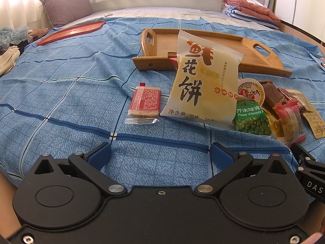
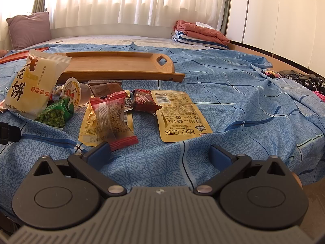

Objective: Organize snacks

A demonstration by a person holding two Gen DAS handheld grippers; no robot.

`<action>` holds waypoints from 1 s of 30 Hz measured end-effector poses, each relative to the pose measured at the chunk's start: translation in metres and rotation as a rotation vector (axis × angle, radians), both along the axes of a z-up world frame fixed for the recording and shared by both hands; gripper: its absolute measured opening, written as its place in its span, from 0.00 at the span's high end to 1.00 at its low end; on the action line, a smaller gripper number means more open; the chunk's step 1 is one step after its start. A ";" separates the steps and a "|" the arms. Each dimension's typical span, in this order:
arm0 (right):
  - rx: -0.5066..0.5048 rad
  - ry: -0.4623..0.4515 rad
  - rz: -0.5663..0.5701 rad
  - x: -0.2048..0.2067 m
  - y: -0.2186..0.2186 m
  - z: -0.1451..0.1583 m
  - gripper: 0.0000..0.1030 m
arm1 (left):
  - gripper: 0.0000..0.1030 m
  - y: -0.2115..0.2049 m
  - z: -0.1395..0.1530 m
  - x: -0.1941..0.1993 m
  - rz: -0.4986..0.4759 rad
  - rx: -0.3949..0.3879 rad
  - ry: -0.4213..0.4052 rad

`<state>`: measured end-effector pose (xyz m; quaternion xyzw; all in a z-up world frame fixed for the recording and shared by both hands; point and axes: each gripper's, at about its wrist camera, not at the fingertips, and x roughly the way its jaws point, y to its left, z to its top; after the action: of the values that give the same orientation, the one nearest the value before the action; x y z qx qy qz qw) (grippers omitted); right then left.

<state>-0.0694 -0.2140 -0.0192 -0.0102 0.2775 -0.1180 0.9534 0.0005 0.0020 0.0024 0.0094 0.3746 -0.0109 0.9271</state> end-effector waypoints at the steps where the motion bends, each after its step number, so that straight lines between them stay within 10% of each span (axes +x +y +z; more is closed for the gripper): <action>1: 0.000 0.000 0.000 0.000 0.000 0.000 0.00 | 0.00 0.000 0.000 0.000 0.000 0.001 -0.001; 30: -0.001 0.000 0.000 0.000 -0.001 -0.001 0.00 | 0.00 0.000 -0.001 0.001 -0.009 0.006 -0.006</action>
<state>-0.0695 -0.2149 -0.0197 -0.0109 0.2773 -0.1180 0.9535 0.0019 0.0022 0.0011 0.0141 0.3720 -0.0139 0.9280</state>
